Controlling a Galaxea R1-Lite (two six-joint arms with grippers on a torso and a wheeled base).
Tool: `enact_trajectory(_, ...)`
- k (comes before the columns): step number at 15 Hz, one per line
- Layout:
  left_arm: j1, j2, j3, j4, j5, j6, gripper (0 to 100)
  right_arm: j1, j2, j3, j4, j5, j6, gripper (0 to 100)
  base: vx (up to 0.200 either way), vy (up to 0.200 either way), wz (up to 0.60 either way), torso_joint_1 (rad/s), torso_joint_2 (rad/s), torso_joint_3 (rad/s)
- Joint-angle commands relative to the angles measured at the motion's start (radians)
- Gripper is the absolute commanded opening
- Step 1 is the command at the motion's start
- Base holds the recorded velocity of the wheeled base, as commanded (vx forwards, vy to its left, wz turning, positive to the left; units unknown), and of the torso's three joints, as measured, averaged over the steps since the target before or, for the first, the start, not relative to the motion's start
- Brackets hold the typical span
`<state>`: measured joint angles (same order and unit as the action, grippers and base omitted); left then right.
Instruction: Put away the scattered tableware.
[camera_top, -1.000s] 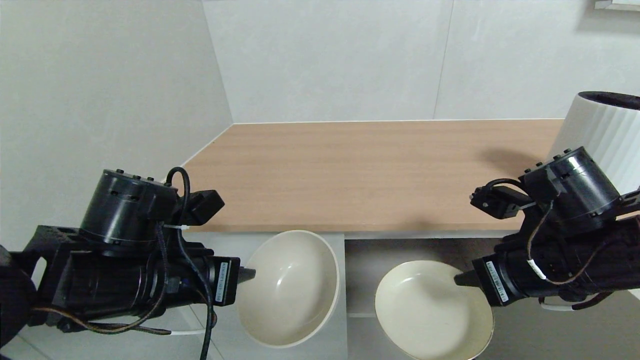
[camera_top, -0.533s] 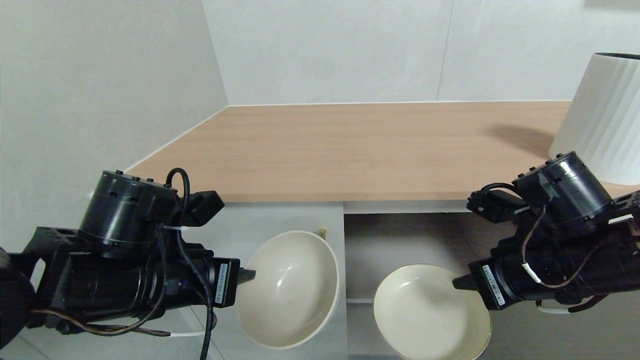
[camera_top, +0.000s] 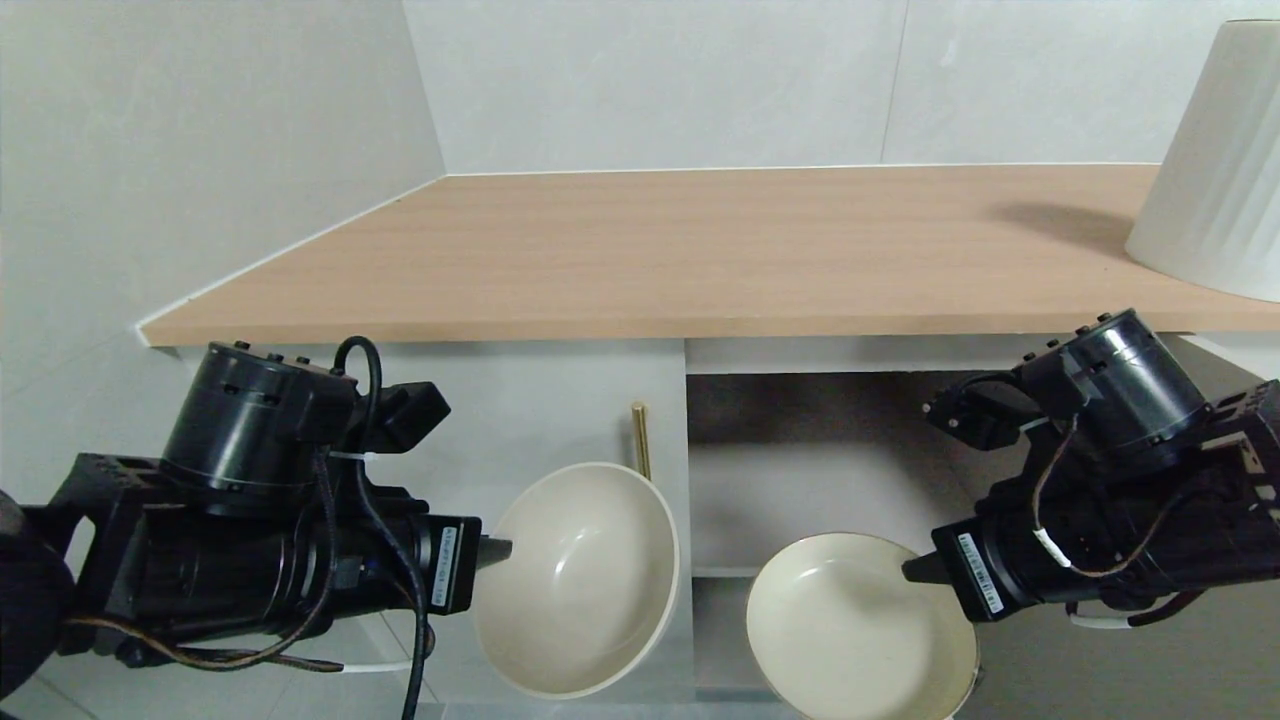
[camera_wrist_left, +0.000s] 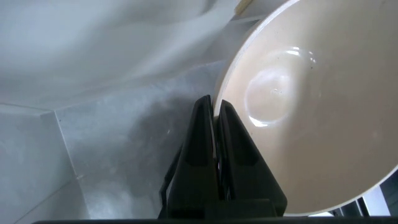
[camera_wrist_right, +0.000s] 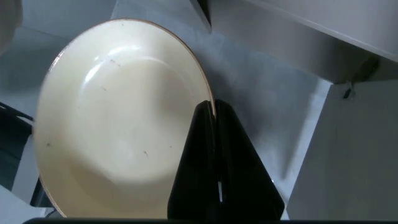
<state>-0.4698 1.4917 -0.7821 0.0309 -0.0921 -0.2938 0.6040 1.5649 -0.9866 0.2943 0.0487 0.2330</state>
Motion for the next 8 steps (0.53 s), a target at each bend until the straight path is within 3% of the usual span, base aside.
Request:
enact_trajectory(1, 0.0, 0.004, 0.0, 0.0, 0.0, -0.001, 0, 0.0, 0.004, 0.002, 0.0, 0.0, 0.0, 0, 0.0, 0.0, 0.0, -0.032, 0.06, 0.046)
enact_trajectory(4, 0.0, 0.005, 0.0, 0.0, 0.0, -0.001, 0, 0.0, 0.072, -0.001, -0.001, -0.004, 0.0, 0, 0.0, 0.0, 0.0, 0.0, 0.0, 0.0)
enact_trajectory(8, 0.0, 0.007, 0.0, -0.002, 0.002, -0.001, 0, 0.0, 0.27, -0.02, -0.009, -0.093, 0.003, 0, 0.0, 0.0, 0.0, 0.0, 0.0, 0.0)
